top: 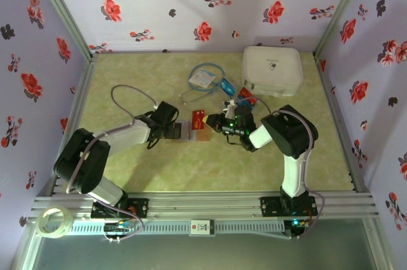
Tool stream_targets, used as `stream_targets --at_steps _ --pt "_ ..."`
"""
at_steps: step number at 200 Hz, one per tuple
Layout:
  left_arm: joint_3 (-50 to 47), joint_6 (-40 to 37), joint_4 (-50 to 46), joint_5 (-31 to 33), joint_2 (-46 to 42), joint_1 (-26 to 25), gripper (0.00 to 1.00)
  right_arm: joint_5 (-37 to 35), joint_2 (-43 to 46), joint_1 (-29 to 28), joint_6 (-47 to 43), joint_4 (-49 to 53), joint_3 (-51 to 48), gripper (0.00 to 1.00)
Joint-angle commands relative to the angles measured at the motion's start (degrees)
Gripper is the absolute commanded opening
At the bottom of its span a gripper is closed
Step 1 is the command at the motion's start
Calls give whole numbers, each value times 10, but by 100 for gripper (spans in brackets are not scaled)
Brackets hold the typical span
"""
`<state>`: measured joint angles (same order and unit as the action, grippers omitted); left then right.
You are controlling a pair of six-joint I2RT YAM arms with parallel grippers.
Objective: Put the credit cards into the card holder
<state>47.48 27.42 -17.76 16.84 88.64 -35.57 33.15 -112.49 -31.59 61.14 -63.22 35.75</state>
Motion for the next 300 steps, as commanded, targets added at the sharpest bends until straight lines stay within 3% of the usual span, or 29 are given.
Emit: stream_targets --at_steps 1,76,147,300 --pt "27 -17 -10 -7 1 -11 100 -13 -3 1 -5 -18 -7 0" --pt "16 -28 7 2 51 -20 100 -22 -4 1 -10 -16 -13 0" --pt "-5 -12 -2 33 48 -21 100 -26 -12 1 -11 -23 -11 0" --pt "-14 -10 1 34 51 -21 100 -29 -56 -22 2 -69 15 0"
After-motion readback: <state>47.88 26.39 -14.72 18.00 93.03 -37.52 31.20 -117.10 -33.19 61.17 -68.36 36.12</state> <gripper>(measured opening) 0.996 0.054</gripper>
